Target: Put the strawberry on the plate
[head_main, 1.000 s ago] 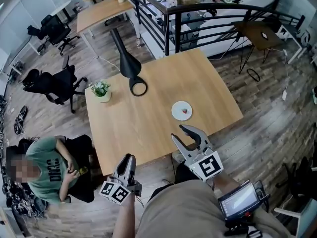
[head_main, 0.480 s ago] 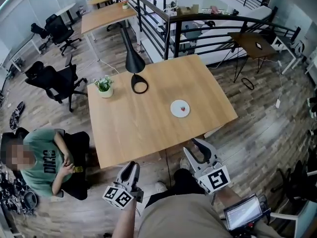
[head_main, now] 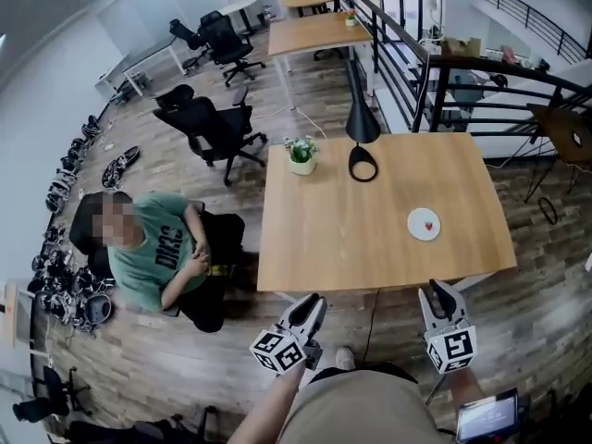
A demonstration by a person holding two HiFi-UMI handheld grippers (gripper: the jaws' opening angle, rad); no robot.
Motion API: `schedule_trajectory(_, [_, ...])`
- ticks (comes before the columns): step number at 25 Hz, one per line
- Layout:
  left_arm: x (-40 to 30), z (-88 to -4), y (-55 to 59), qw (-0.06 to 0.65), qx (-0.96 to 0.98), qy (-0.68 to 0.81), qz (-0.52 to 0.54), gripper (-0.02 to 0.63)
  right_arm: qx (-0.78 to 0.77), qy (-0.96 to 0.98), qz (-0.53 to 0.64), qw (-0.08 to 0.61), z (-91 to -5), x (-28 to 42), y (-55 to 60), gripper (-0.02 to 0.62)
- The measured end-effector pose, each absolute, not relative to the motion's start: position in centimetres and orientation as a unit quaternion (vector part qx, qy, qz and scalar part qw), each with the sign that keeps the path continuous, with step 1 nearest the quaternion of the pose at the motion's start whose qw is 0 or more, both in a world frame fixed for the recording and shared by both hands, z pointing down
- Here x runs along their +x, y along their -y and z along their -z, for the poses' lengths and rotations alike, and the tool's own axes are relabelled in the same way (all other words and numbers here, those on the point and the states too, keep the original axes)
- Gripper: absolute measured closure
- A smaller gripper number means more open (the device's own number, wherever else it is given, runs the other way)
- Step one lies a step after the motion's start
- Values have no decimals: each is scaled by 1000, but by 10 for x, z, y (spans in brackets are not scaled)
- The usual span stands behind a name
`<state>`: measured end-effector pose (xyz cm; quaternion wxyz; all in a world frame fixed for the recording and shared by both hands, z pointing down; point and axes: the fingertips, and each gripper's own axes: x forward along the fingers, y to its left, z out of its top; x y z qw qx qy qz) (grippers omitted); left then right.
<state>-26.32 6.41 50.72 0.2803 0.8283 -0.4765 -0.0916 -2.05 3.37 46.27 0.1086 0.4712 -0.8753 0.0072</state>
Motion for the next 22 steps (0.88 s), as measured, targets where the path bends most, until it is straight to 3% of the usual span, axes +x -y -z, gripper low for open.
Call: schedule_trajectory(22, [-210,-486,-81,277,810,505,109,531,409,906,-13,109,-459,5,-39,515])
